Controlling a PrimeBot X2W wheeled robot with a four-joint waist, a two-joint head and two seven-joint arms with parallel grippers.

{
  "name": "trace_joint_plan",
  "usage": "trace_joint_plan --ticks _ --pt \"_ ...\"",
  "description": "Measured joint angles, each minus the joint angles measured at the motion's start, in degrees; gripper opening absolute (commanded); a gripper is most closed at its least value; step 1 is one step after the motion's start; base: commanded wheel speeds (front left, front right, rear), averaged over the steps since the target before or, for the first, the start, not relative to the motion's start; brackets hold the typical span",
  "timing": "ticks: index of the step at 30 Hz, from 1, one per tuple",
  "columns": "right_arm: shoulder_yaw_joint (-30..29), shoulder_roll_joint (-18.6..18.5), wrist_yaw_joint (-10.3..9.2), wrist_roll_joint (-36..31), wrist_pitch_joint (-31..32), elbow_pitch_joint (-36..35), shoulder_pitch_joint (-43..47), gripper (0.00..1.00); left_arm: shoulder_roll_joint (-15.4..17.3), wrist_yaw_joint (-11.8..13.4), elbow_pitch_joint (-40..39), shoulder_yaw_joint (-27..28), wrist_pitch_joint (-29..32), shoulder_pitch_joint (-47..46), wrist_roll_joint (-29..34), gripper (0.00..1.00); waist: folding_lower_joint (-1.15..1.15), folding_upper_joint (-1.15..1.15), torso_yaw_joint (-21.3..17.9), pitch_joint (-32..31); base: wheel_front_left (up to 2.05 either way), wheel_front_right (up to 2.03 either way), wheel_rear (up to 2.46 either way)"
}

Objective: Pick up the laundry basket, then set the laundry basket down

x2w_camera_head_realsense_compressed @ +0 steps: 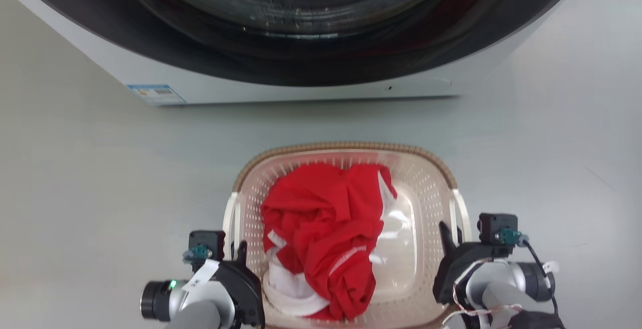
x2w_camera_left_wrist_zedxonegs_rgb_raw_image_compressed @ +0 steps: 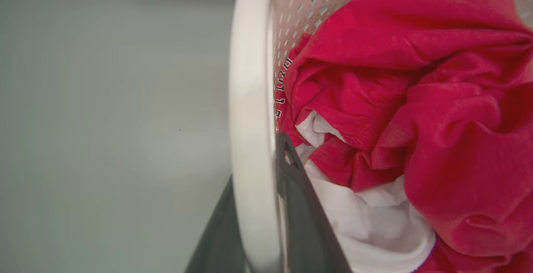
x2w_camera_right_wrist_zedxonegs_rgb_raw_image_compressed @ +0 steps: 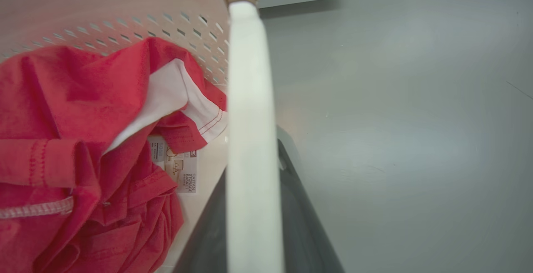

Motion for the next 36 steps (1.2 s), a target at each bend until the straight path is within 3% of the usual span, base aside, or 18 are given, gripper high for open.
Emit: trace_joint_plan --ticks 12,36 --pt "8.14 -0.05 -1.60 8.83 6.28 -2.24 8.71 0.00 0.36 -1.08 2.48 -2.41 4.30 7.47 -3.09 0.00 -0.01 -0.01 -0.52 -10.22 0.00 0.00 0.00" --pt "17.14 -0.05 -3.52 15.03 12.16 -1.62 15.52 0.00 0.52 -1.55 4.09 -5.21 8.40 16.49 -6.17 0.00 0.00 0.00 -2.01 -26.47 0.00 0.00 0.00"
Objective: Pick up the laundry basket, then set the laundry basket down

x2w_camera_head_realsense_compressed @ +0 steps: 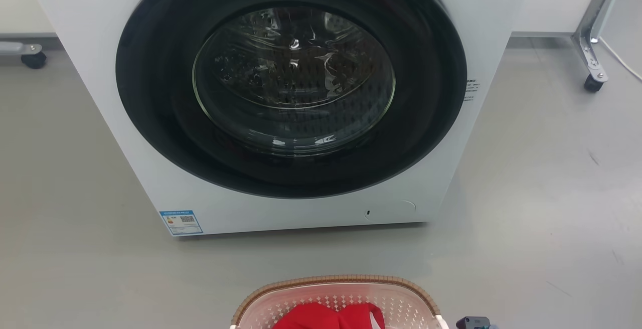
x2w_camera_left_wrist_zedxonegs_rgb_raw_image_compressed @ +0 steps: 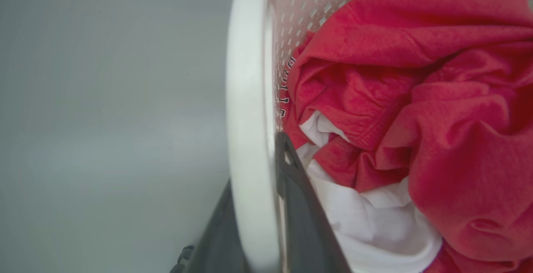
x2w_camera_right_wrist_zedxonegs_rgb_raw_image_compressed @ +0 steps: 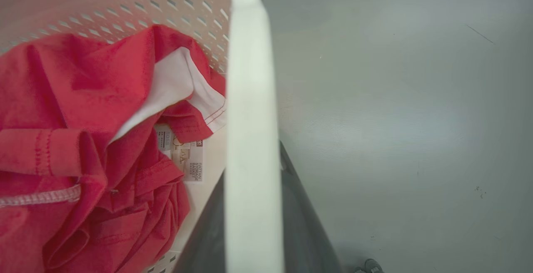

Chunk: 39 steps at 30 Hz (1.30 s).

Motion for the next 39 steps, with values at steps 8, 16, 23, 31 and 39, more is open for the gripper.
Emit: trace_joint_plan --ticks 8,16,23,31,39 --pt "1.34 -0.09 -0.08 1.56 0.20 -0.07 -0.03 0.00 0.09 0.05 0.00 -0.44 0.09 -0.07 -0.01 0.00 0.00 0.00 -0.14 -0.67 0.00 0.00 0.00" --pt "2.55 -0.13 -0.49 2.70 0.20 -0.08 -0.12 0.00 0.21 0.09 0.00 -1.20 0.09 -0.09 -0.12 0.00 0.01 0.01 -0.17 -0.93 0.00 0.00 0.00" --pt "3.56 -0.18 -0.51 4.05 0.16 -0.04 -0.21 0.00 0.24 0.12 0.19 -1.29 0.09 -0.16 -0.49 0.00 0.01 0.01 -0.25 -1.11 0.00 0.00 0.00" --pt "4.80 -0.22 -0.52 5.03 -0.09 0.10 -0.27 0.00 0.26 0.11 0.40 -1.59 0.08 -0.16 -0.58 0.00 0.01 0.01 -0.36 -1.27 0.00 0.00 0.00" --pt "5.89 -0.22 -0.52 5.94 -0.59 0.51 -0.32 0.00 0.26 0.07 0.49 -1.82 0.05 -0.15 -1.21 0.00 0.01 0.01 -0.47 -1.22 0.00 0.00 0.00"
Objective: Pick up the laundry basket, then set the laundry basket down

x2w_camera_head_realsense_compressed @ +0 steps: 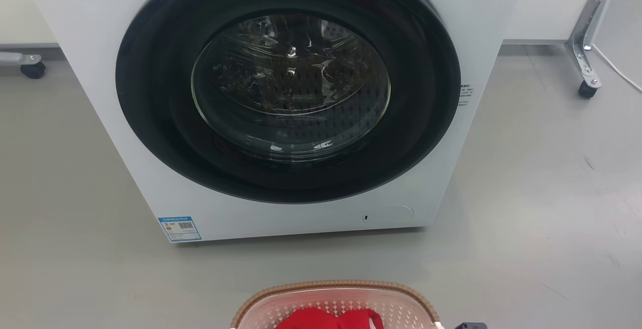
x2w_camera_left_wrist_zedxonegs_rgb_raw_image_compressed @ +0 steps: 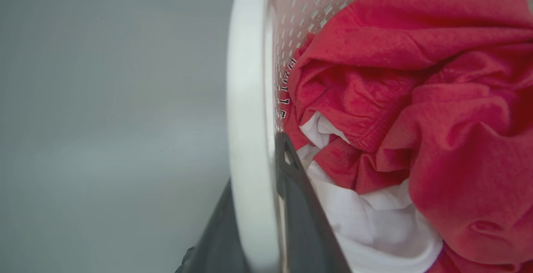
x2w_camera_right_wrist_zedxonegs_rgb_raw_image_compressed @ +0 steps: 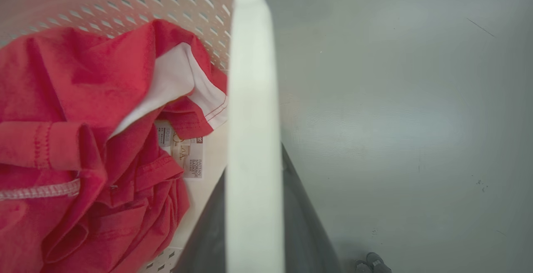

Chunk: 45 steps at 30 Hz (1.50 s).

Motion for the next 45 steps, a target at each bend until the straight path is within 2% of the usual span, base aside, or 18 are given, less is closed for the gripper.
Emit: trace_joint_plan --ticks 14,21,34,45 --pt "1.24 -0.02 0.00 1.16 -0.71 0.58 -1.44 0.00 0.02 0.00 -0.14 -0.33 -0.55 -0.34 -0.80 0.00 0.00 0.00 -0.07 1.25 0.00 0.00 0.00" --pt "1.31 -0.19 -0.01 1.18 -1.80 0.70 -6.73 0.00 0.13 0.08 -0.24 0.23 -1.33 -5.51 -0.80 0.00 0.00 0.00 0.16 4.02 0.00 0.00 0.00" --pt "0.76 -0.38 -0.01 1.01 -3.59 1.51 -18.11 0.00 0.87 0.51 -1.33 1.77 -2.60 -15.85 -0.79 0.00 0.01 0.00 0.75 12.91 0.00 0.00 0.00" --pt "0.77 -0.37 0.00 -0.05 -5.14 3.53 -23.12 0.00 0.59 0.99 -1.48 2.09 -3.58 -20.37 -0.79 0.00 0.01 0.01 1.53 21.97 0.00 0.00 0.00"
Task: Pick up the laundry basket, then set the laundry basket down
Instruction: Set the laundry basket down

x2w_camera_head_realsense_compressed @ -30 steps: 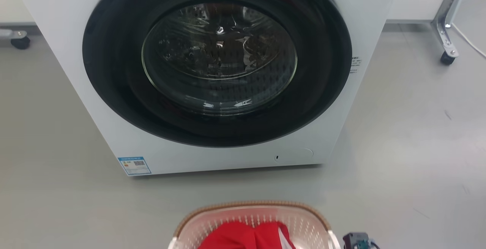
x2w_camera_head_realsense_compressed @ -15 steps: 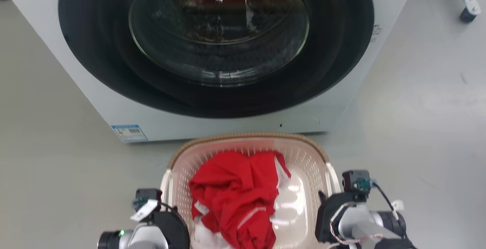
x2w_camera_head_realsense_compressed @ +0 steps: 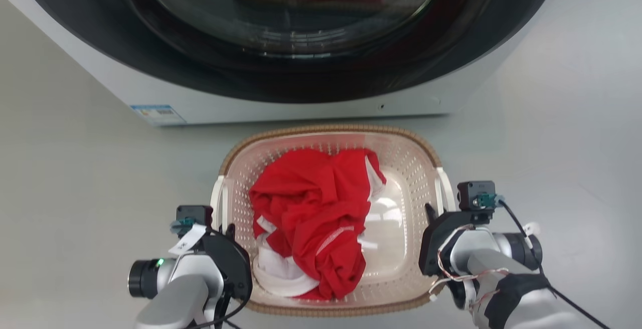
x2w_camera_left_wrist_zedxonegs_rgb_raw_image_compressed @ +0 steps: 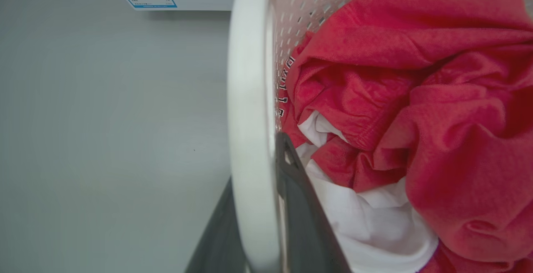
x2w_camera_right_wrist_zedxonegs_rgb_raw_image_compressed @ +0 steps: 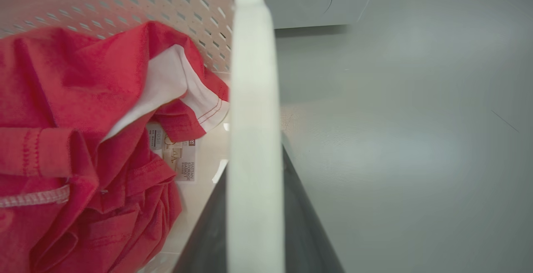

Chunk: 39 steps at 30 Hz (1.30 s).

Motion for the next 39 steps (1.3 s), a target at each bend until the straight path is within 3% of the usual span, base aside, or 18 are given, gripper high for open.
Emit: trace_joint_plan --ticks 22,39 --pt "-0.63 -1.81 1.12 -2.41 -3.85 3.24 -14.71 0.00 -0.56 0.02 -0.68 0.32 -1.99 -12.88 0.46 0.00 0.00 0.00 2.68 19.26 0.00 0.00 0.00" --pt "-0.57 -1.53 2.14 -3.10 -6.23 5.45 -18.41 0.00 -0.59 -0.56 1.11 0.25 -3.56 -17.39 2.12 0.00 -0.01 0.00 4.40 26.33 0.00 0.00 0.00"
